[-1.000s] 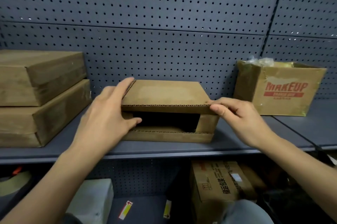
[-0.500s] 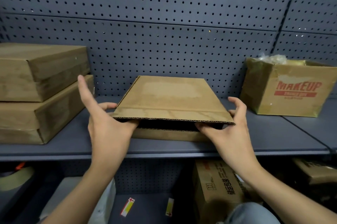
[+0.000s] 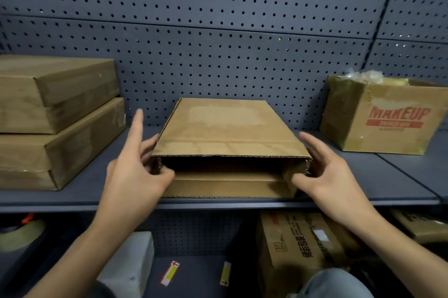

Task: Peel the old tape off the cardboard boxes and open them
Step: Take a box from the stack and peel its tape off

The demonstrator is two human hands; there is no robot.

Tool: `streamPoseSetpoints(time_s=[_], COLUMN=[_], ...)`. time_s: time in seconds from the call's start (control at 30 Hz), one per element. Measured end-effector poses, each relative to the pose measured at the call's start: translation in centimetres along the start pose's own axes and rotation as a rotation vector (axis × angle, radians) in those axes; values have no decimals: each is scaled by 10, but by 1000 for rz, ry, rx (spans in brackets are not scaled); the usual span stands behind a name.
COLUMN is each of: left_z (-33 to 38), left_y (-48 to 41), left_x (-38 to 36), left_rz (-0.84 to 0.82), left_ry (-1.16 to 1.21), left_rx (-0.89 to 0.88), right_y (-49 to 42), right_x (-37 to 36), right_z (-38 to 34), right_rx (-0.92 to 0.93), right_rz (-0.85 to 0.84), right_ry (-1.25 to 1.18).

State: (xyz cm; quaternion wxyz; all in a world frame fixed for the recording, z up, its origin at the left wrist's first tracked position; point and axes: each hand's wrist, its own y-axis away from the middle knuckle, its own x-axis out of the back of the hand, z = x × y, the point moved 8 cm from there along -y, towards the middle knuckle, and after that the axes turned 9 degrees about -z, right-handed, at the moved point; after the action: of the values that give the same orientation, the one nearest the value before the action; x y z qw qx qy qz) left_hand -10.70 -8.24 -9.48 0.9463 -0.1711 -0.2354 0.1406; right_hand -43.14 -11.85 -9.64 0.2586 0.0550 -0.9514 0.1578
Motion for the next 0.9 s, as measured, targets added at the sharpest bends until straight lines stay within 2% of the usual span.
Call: streamPoseSetpoints(time_s=[0.2, 0.43, 0.5, 0.63, 0.7, 0.73, 0.8, 0.9], left_z=[0, -1, -1, 2, -1, -2, -4, 0], left_y=[1, -9, -10, -10, -12, -13, -13, -11], left_x=[6, 17, 18, 23, 28, 31, 34, 32], left_rz=[-51, -149, -152, -172, -175, -168, -154, -173], left_ry=[-109, -175, -191, -185, -143, -125, -80, 16], left_rx=[-22, -23, -18, -28, -28, -20, -12, -31], right_y=[1, -8, -9, -13, -19, -24, -35, -55], right_x=[7, 13, 13, 14, 18, 22, 34, 35], right_z=[-2, 6, 8, 10, 12, 15, 20, 21], right_rx=[51, 47, 43, 10, -18, -35, -59, -60], right_rz=[-88, -162, -202, -288, -257, -198, -49, 0], right_ry=[51, -49, -156, -540, -666, -670, -530, -313])
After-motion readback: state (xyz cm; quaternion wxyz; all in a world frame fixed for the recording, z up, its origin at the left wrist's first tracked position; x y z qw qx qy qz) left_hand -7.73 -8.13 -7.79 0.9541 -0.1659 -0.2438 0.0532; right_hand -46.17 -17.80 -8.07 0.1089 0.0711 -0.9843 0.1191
